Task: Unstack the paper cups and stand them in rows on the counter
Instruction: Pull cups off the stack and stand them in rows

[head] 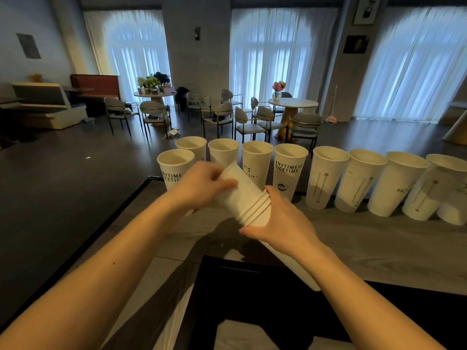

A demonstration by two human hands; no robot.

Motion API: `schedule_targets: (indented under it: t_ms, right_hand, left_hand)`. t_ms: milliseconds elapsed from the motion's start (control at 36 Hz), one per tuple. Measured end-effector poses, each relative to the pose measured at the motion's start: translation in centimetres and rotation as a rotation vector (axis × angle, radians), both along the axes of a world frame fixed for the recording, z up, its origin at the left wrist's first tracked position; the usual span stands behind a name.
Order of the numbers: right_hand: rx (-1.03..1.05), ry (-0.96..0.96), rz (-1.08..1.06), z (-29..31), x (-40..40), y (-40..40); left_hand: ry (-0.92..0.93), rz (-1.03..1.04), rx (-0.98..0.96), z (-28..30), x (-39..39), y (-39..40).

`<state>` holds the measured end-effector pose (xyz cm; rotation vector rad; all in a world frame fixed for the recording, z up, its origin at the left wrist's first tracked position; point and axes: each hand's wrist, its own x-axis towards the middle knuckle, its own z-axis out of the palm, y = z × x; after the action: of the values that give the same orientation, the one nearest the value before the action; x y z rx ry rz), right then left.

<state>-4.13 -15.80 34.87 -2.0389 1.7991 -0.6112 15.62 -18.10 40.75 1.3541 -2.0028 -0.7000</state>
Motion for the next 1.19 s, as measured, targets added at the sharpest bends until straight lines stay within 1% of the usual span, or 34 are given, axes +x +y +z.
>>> schedule_targets:
  t_ms: [56,111,139,222,306,361,528,611,694,722,806,833,861,889,944,972,1000,1028,1111,1194]
  right_hand:
    - [0.045,0.044,-0.037,-0.1,-0.7,0.0]
    - [0.085,0.078,-0.082,-0.4,-1.4,0.0]
    - [0.095,0.081,-0.099,-0.5,-1.6,0.0]
    - [0.106,0.061,-0.115,-0.5,-1.8,0.0]
    - [0.095,0.043,-0.107,-0.4,-1.8,0.1]
    - [0.084,0.034,-0.097,-0.3,-1.9,0.2]
    - [0.069,0.007,-0.097,0.0,-2.6,0.4]
    - [0.061,0.001,-0.096,0.1,-2.9,0.4]
    - [0.061,0.005,-0.094,0.2,-3.1,0.5]
    - [0.062,0.003,-0.094,0.3,-3.2,0.5]
    - [0.065,-0.023,-0.086,0.6,-3.5,0.6]
    - [0.066,-0.035,-0.079,0.7,-3.6,0.6]
    - [0.068,-0.049,-0.070,0.9,-3.7,0.7]
    - [0.071,-0.064,-0.062,1.0,-3.8,0.7]
    - [0.060,-0.089,-0.048,1.2,-3.8,0.7]
    - [0.047,-0.099,-0.040,1.2,-3.9,0.7]
    - [0.034,-0.107,-0.031,1.1,-3.9,0.7]
    - [0.025,-0.114,-0.025,1.1,-3.9,0.7]
    - [0.011,-0.136,-0.018,1.3,-4.1,0.8]
    - [-0.028,-0.129,-0.017,1.2,-4.5,1.0]
  left_hand:
    - [-0.022,0.101,-0.161,1.0,0.7,-0.6]
    - [-0.129,0.162,-0.300,1.7,1.3,-1.5]
    - [-0.219,0.164,-0.323,1.6,1.4,-2.1]
    - [-0.463,0.115,-0.296,0.3,0.7,-3.3]
    - [-0.635,0.073,-0.419,-1.3,-0.2,-4.2]
    - [-0.691,0.087,-0.480,-1.7,-0.4,-4.8]
    - [-0.734,0.103,-0.522,-2.0,-1.1,-6.0]
    - [-0.713,0.110,-0.517,-2.2,-1.3,-6.5]
    - [-0.537,0.130,-0.402,-1.9,-0.8,-6.9]
    - [-0.465,0.139,-0.406,-1.7,-0.7,-6.8]
    - [-0.272,0.184,-0.569,-0.9,-1.0,-5.4]
    - [-0.203,0.196,-0.596,-0.7,-1.6,-4.4]
    - [-0.142,0.179,-0.564,-0.7,-2.3,-3.4]
    - [-0.087,0.121,-0.481,-0.6,-3.2,-2.4]
    - [0.029,-0.088,-0.172,-0.5,-4.8,-0.7]
    - [0.059,-0.184,-0.019,-0.4,-5.4,0.0]
    - [0.045,-0.256,0.089,-0.4,-5.8,0.5]
    - [0.012,-0.306,0.155,-0.4,-6.1,0.8]
    - [-0.021,-0.358,0.198,-0.8,-6.6,1.1]
    - [0.054,-0.338,0.222,-1.4,-7.0,1.2]
